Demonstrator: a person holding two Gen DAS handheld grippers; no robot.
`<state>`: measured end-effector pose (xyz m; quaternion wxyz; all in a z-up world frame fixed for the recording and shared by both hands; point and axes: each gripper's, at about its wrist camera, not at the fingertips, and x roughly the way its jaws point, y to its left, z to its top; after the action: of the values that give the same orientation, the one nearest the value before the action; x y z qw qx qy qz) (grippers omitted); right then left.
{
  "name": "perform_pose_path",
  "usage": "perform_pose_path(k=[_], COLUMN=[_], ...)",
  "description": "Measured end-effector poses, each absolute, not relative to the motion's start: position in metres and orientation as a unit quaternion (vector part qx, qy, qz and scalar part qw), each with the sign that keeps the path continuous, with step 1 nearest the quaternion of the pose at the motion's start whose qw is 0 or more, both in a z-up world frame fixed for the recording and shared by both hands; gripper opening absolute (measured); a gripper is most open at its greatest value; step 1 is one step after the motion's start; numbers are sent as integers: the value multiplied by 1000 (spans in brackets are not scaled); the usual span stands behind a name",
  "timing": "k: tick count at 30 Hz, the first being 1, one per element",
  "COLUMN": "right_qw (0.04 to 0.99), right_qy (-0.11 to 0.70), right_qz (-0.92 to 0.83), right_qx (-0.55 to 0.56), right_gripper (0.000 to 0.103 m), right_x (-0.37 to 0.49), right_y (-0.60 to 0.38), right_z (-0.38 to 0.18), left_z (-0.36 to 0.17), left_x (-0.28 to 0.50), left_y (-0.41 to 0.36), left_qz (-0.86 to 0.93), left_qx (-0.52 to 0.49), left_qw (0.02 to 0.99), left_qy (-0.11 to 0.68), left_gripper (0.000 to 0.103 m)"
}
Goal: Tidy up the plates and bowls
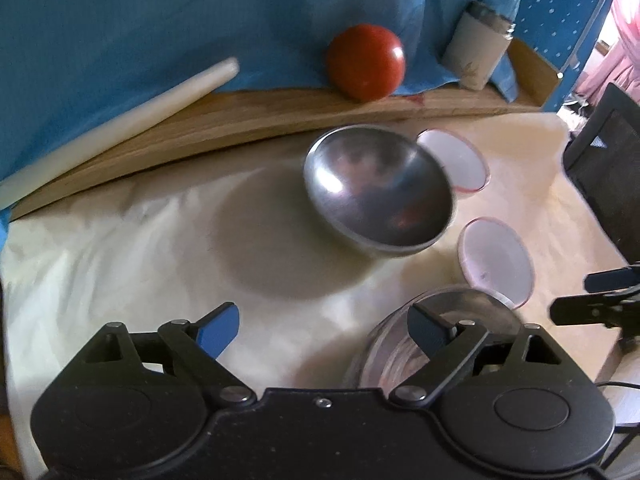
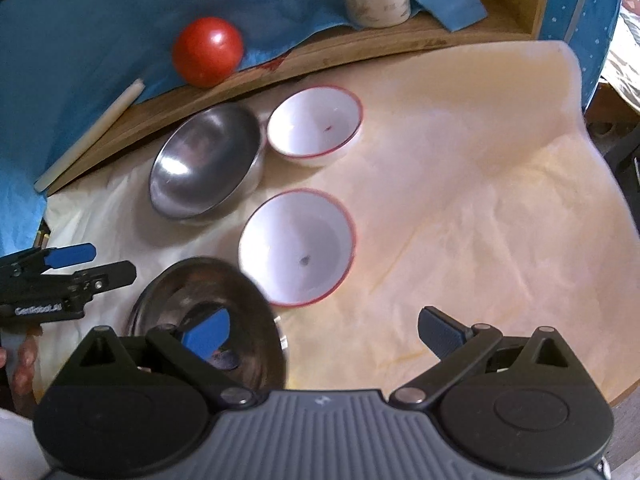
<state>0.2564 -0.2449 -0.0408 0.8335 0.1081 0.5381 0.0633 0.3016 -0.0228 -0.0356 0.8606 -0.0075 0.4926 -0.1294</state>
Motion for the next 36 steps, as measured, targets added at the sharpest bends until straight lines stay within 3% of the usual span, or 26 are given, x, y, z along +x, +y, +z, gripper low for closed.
perform_pose_path(k=[23, 36], right_qw=[824, 821], right_qy=[551, 548], right_qz=[70, 94], right_qx=[115, 130], right_gripper=[102, 102], right_x=[277, 282], right_y=[-290, -299], right_z=[-64, -69], left_z=[-40, -32], left_x=[331, 332], left_y=[-127, -139], left_qz=[-187, -177], left_qx=[11, -2], left_qw=[839, 831], left_qy=[511, 528], left_gripper=[93, 80])
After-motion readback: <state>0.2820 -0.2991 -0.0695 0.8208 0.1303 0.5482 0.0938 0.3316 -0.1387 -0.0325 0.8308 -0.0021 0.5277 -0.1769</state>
